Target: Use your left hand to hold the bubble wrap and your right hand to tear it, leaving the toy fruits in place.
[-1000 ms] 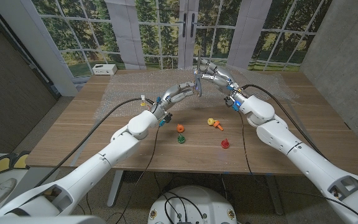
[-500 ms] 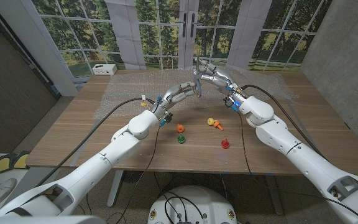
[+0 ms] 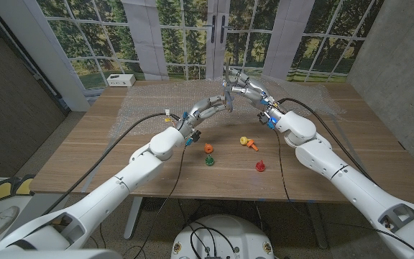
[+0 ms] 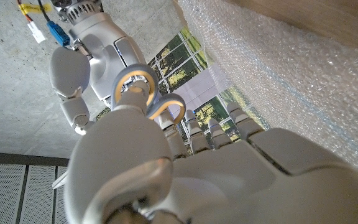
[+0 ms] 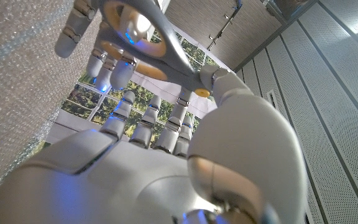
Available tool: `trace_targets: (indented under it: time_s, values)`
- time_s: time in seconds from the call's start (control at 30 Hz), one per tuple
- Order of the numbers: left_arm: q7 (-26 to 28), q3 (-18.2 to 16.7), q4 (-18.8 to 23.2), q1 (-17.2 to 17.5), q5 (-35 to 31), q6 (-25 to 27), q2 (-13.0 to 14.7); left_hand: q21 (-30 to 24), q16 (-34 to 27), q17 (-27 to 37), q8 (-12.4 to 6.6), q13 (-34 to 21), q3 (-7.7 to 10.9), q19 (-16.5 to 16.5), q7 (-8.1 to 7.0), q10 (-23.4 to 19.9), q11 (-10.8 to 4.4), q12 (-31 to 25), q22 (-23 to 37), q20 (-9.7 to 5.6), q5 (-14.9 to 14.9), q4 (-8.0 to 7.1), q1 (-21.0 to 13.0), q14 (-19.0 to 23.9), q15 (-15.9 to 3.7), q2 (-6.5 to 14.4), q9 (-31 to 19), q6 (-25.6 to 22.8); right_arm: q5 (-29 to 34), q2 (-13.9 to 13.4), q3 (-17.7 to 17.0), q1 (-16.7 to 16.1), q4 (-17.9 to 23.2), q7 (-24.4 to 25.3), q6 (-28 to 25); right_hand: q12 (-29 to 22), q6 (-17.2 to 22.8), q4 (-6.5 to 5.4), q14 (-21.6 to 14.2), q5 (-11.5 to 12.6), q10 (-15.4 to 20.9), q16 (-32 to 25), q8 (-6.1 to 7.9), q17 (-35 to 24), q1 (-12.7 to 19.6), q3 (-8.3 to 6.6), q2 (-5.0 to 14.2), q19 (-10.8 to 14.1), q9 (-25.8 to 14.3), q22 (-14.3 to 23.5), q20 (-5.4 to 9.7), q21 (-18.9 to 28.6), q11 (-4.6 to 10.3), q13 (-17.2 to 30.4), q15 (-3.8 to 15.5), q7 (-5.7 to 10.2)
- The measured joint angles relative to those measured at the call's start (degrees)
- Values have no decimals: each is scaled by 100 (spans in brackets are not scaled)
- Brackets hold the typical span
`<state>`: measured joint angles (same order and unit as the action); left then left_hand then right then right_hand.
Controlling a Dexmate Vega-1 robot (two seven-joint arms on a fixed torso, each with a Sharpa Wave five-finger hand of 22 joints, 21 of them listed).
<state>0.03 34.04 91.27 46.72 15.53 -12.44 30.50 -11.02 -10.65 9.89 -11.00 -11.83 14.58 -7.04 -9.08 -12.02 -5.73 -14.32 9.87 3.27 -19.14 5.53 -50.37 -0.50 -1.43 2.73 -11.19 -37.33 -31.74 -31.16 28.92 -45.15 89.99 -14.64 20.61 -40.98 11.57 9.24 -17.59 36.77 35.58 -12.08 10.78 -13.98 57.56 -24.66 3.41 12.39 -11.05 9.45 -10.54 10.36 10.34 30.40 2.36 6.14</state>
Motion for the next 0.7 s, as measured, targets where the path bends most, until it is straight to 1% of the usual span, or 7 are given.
trace_targets:
  time_s: [0.13,0.2,0.3,0.37,0.47,0.53,0.7]
  values:
    - [8,9,11,2,-3,10,-1,0,0,13,0,0,-24,0,9,0,0,0,-1,0,9,24,-8,0,0,-53,0,9,2,12,20,11,-8,-9,0,0,35,6,0,18,0,-22,0,0,-1,6,1,0,0,0,0,0,0,0,0,7]
    - [7,15,10,2,-5,11,-4,0,0,13,0,0,-48,0,9,0,0,0,-1,0,9,0,-8,0,0,-53,0,9,6,18,28,15,-21,-10,0,0,42,3,0,33,2,-22,0,0,-2,3,2,0,0,0,0,0,-2,0,0,0]
    - [-5,25,-7,-2,-6,0,-15,0,0,13,0,0,-48,0,-3,0,0,0,-1,0,9,0,-8,0,0,-53,-1,-3,15,27,34,18,-37,-9,-11,0,42,-25,0,33,14,-22,0,0,-9,24,9,0,0,0,0,0,-14,0,0,0]
    - [-15,29,-20,-8,-4,-18,-24,0,0,13,0,0,-67,0,-13,0,0,0,-1,0,9,19,-8,0,0,-53,-1,-14,18,34,41,18,-50,-3,-19,0,42,-25,0,33,14,-22,0,0,-12,23,11,0,0,0,0,0,-14,0,0,0]
    - [-30,36,-44,-19,-1,-50,-36,0,0,13,0,0,-71,0,17,0,0,0,10,0,17,24,-8,0,0,-53,-1,-44,19,42,45,19,-65,8,-26,0,54,-25,0,33,14,-22,0,0,-33,23,32,0,0,0,0,0,-14,0,0,-12]
    - [-36,39,-64,-25,1,-80,-47,0,0,13,0,0,-79,0,-8,0,0,0,15,0,36,16,-8,23,-24,-53,-1,-69,19,52,49,21,-79,13,-30,0,62,-25,0,33,14,-22,0,0,-34,23,32,0,0,0,0,0,-14,0,0,-21]
    - [-41,47,-88,-38,5,-102,-71,0,0,13,-109,0,-136,0,52,-42,-42,0,15,0,36,6,-8,31,-31,-53,-16,-342,19,68,57,23,-101,17,-41,0,62,-25,0,32,13,-22,0,-29,-42,23,40,0,0,0,0,0,-13,1,0,-20]
